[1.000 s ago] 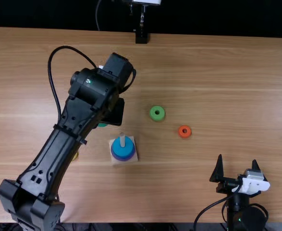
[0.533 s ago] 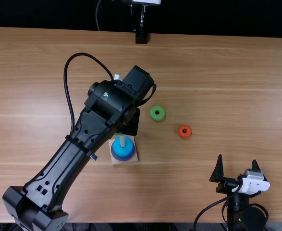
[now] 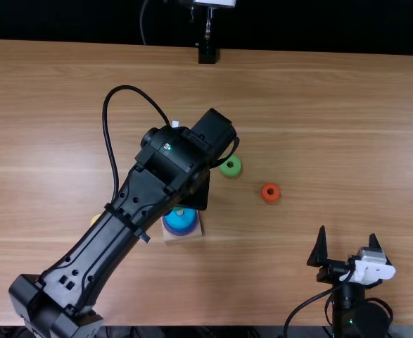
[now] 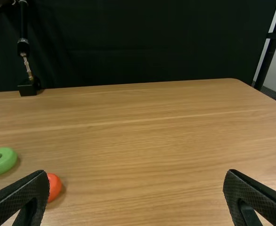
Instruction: Build the Hanoi tower: stack the rings onto the peg from bottom to top in this color order: purple, dark blue, light blue, dark green, light green, yellow, orange.
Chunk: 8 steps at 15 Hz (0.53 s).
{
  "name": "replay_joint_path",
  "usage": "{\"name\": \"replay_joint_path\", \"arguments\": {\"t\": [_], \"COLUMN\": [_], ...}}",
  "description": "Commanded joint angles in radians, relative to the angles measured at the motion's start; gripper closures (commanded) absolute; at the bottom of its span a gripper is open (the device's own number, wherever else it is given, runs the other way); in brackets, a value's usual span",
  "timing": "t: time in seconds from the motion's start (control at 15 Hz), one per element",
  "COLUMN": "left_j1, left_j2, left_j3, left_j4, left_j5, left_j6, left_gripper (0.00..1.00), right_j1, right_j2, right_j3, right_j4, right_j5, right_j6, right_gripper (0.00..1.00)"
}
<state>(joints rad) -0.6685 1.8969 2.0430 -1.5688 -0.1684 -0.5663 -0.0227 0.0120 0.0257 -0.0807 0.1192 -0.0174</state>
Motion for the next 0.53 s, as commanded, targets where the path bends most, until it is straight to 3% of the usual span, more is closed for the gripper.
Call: {"name": "replay_joint_path", "arguments": {"t": [0.0,0.47], "left_j1": [-0.011,-0.014], "left_j2": [-0.036,-0.004], "left_j3": [0.005,0.005], "left_j4": [-0.001,0.012], "left_j5": [0.001,0.005], "left_j6": [-0.021,-0.017], "left_gripper": [1.00,1.00], "right_j1": [-0.010,-0.010], "right_j2": [-0.012,-0.012], "right_j3": [-0.012,-0.012], "right_j4": [-0.029,-0.029], "right_j5": [0.000,0.000], "right_j6": [0.003,0.003], "right_gripper": [0.00,0.00]}}
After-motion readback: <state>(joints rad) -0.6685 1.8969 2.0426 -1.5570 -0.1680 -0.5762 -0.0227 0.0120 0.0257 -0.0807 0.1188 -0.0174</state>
